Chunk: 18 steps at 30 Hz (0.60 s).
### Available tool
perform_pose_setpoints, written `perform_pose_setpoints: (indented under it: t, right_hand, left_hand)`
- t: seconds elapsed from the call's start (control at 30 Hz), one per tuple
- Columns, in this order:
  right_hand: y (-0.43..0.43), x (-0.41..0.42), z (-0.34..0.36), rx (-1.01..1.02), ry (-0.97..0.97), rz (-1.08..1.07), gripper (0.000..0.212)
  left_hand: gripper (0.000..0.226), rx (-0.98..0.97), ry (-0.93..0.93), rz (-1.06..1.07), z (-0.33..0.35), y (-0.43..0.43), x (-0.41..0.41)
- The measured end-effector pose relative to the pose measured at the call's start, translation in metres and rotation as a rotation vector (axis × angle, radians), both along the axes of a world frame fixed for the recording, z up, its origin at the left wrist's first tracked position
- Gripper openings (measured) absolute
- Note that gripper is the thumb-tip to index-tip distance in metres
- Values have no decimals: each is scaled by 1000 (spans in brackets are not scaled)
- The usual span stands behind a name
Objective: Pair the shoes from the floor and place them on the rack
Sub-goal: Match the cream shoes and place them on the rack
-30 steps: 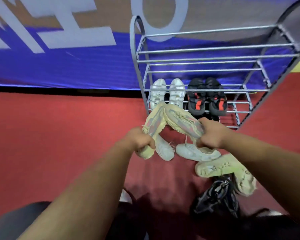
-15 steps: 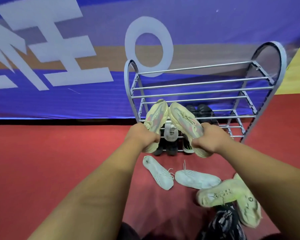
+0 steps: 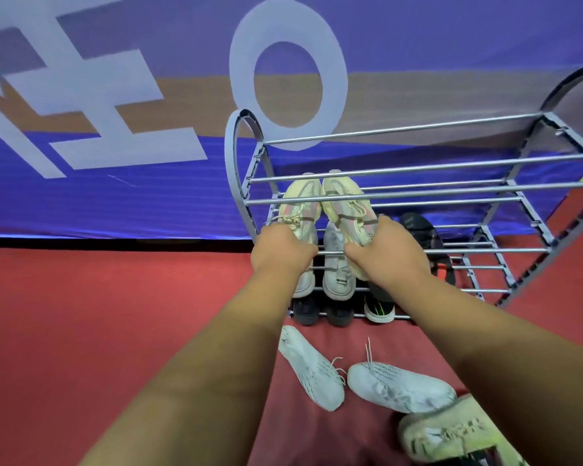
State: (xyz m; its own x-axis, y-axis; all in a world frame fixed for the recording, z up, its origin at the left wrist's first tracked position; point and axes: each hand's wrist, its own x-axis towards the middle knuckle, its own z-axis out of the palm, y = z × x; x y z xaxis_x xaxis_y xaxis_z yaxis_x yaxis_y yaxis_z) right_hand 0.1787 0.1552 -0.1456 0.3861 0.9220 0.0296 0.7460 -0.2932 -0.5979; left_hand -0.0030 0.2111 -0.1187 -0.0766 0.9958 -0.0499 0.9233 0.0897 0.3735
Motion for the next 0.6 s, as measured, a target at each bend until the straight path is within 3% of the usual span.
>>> perform_pose_setpoints:
  t: [0.23, 0.47, 0.6]
  right_hand:
    - [43, -11, -23, 49, 21, -109, 60]
    - [32, -8, -44, -34, 35, 87, 90]
    - [31, -6, -40, -3, 131, 105, 87]
  left_hand:
    - [56, 64, 67, -9, -36, 25, 3]
    - [46, 75, 6, 15, -45, 35, 7]
    - [59, 75, -49, 36, -47, 39, 9]
